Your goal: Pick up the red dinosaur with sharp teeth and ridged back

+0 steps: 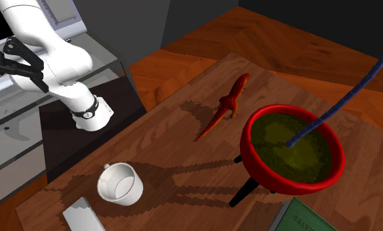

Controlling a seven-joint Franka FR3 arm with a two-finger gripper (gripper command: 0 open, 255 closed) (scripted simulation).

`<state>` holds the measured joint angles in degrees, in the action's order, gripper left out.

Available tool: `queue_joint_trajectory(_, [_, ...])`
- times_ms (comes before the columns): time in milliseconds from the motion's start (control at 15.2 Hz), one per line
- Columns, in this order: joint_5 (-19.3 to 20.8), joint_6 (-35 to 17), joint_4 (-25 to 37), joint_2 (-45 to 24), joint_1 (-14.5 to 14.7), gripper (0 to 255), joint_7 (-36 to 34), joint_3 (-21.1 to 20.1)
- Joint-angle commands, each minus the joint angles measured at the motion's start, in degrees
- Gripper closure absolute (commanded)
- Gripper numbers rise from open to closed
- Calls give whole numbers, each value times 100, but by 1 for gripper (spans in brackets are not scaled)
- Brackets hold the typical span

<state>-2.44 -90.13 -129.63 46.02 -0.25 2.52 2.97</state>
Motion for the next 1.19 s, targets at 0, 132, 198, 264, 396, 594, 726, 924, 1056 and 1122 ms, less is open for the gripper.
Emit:
queue_joint_trajectory(0, [0, 0, 0, 0, 0, 0, 0, 0])
queue_joint_trajectory(132, [-113, -284, -51, -203, 155, 0, 100, -80])
queue_joint_trajectory(198, [-169, -423, -69, -309, 233, 0, 152, -121])
queue_joint_trajectory(264, [-224, -561, -83, -417, 310, 0, 204, -162])
queue_joint_trajectory(396, [-332, -830, -94, -643, 465, 0, 313, -246])
queue_joint_trajectory(594, [-488, -1217, -77, -997, 692, 0, 482, -378])
queue_joint_trajectory(726, [-588, -1462, -42, -1243, 841, 0, 599, -469])
queue_joint_trajectory(924, [-728, -1810, 41, -1621, 1057, 0, 777, -609])
queue_joint_trajectory(1056, [-815, -2027, 117, -1878, 1198, 0, 898, -706])
queue_joint_trajectory(1122, [-856, -2131, 160, -2007, 1267, 0, 958, -755])
